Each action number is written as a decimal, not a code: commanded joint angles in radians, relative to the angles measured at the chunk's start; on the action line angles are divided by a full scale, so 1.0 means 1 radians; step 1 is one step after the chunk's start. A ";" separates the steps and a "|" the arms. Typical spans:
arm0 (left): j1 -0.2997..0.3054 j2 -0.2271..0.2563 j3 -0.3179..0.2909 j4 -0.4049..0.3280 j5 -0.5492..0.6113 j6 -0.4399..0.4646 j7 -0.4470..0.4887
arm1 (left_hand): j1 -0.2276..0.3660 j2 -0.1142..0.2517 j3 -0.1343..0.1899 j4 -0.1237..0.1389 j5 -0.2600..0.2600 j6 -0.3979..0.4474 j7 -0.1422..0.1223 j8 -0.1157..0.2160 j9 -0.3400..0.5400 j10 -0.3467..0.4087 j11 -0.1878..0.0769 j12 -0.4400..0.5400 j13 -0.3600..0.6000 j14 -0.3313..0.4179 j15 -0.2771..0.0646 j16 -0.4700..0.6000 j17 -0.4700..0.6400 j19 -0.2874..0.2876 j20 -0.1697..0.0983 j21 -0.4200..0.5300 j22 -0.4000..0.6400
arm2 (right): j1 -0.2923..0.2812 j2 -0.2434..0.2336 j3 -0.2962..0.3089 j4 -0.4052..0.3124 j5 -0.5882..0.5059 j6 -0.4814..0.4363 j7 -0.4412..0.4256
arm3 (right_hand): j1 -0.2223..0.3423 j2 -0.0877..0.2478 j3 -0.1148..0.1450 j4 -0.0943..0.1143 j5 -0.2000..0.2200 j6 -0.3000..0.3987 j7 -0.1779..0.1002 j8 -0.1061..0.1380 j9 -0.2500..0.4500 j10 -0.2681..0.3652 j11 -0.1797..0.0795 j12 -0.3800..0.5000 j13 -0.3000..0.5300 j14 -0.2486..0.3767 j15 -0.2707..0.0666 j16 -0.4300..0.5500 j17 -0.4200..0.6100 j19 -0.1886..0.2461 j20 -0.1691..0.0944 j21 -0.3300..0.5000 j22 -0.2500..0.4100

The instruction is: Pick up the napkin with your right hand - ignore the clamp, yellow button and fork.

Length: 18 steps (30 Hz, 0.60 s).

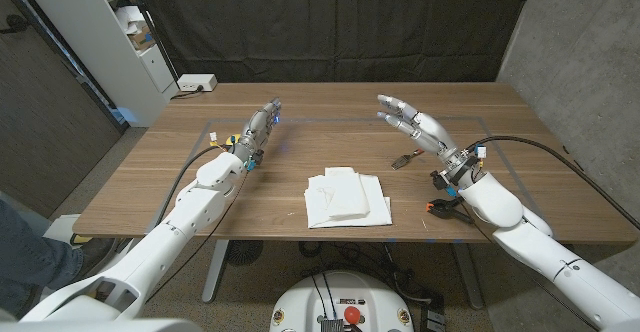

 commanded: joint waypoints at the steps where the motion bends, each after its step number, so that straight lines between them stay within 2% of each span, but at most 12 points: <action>1: 0.003 -0.006 0.008 -0.008 0.012 0.002 0.022 | -0.002 0.011 0.004 -0.006 0.000 0.006 0.001 0.003 0.003 0.000 -0.004 -0.002 0.003 -0.002 -0.004 0.000 0.004 -0.043 0.006 0.005 0.006 | 0.000 -0.014 0.029 -0.019 -0.205 0.031 -0.060 | 0.009 0.000 0.003 -0.006 0.007 -0.018 0.002 -0.004 0.004 -0.020 -0.004 -0.006 0.006 -0.010 -0.001 -0.006 0.003 -0.010 -0.001 -0.001 0.002; 6: 0.001 -0.008 0.010 -0.004 0.014 -0.001 0.023 | -0.003 0.012 0.003 -0.007 0.000 0.006 0.002 0.003 0.003 0.001 -0.004 -0.002 0.003 -0.002 -0.003 0.000 0.004 -0.042 0.006 0.005 0.006 | 0.008 -0.023 0.026 -0.026 -0.217 0.023 -0.061 | 0.008 0.001 0.003 -0.006 0.007 -0.022 0.002 -0.005 0.004 -0.022 -0.002 -0.006 0.006 -0.015 -0.001 -0.007 0.003 -0.013 0.000 -0.002 0.002; 18: -0.014 -0.013 0.014 0.017 0.014 -0.007 0.012 | -0.003 0.013 0.002 -0.009 0.000 0.005 0.004 0.001 0.003 0.001 -0.004 -0.003 0.003 -0.002 -0.002 0.000 0.004 -0.042 0.008 0.005 0.006 | 0.014 -0.035 0.030 -0.045 -0.323 0.024 -0.099 | 0.007 0.003 0.003 -0.007 0.008 -0.026 0.001 -0.004 0.004 -0.029 -0.002 -0.007 0.006 -0.018 -0.002 -0.008 0.004 -0.018 0.001 -0.003 0.002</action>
